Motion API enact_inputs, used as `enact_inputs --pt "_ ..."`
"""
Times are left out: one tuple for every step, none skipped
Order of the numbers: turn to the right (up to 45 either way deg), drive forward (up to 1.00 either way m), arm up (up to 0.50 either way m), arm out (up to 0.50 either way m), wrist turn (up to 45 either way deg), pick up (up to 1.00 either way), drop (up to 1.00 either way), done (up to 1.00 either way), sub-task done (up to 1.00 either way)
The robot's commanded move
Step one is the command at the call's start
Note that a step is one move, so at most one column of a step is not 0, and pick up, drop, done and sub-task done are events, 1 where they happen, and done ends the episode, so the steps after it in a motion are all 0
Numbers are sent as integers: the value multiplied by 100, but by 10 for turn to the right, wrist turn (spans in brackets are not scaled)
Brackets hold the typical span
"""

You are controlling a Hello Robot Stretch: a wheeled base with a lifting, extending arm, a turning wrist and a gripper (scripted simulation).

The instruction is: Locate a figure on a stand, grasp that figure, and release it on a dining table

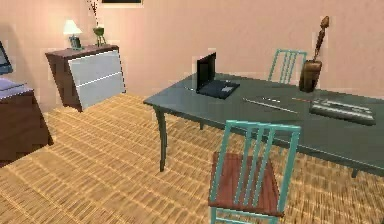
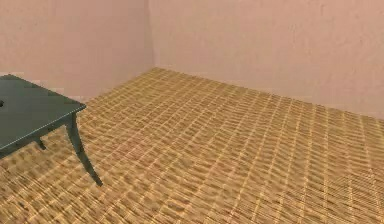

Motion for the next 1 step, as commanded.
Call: enact_inputs --pt "-450 0 0 0 0 0 0 0 0"
